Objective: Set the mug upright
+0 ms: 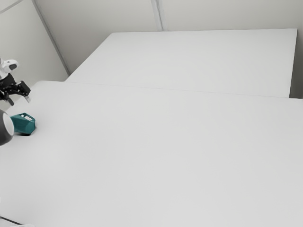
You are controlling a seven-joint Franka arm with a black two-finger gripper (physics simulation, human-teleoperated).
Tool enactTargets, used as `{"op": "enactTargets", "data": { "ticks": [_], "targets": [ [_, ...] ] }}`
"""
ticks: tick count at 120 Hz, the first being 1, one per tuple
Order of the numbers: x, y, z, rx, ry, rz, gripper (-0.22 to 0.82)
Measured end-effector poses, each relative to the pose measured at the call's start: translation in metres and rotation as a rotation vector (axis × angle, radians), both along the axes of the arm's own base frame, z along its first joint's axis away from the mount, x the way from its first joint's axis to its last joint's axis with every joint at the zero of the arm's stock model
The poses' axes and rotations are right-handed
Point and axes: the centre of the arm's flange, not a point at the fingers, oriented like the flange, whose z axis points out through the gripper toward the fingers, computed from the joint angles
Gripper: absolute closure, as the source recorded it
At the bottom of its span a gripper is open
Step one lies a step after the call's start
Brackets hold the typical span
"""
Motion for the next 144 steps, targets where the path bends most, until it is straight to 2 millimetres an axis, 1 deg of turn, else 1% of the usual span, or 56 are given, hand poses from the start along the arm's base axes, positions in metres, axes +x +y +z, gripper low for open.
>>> {"op": "enactTargets", "data": {
  "ticks": [16,30,40,48,58,73,88,103,116,127,144],
  "targets": [
    [-0.022,0.021,-0.006,0.0,0.039,-0.044,0.0],
    [-0.045,0.049,-0.007,0.015,0.049,-0.071,0.0],
    [-0.049,0.057,-0.008,0.026,0.038,-0.107,0.0],
    [-0.05,0.062,-0.017,0.021,0.022,-0.136,0.0],
    [-0.058,0.078,-0.03,0.018,-0.001,-0.152,0.0],
    [-0.058,0.091,-0.05,0.031,-0.023,-0.187,0.0],
    [-0.047,0.091,-0.06,0.057,-0.068,-0.232,0.0],
    [-0.043,0.096,-0.07,0.062,-0.127,-0.258,0.0],
    [-0.044,0.102,-0.081,0.057,-0.156,-0.267,0.0],
    [-0.049,0.109,-0.089,0.046,-0.18,-0.264,0.0],
    [-0.058,0.117,-0.094,0.016,-0.227,-0.251,0.0]
  ]
}}
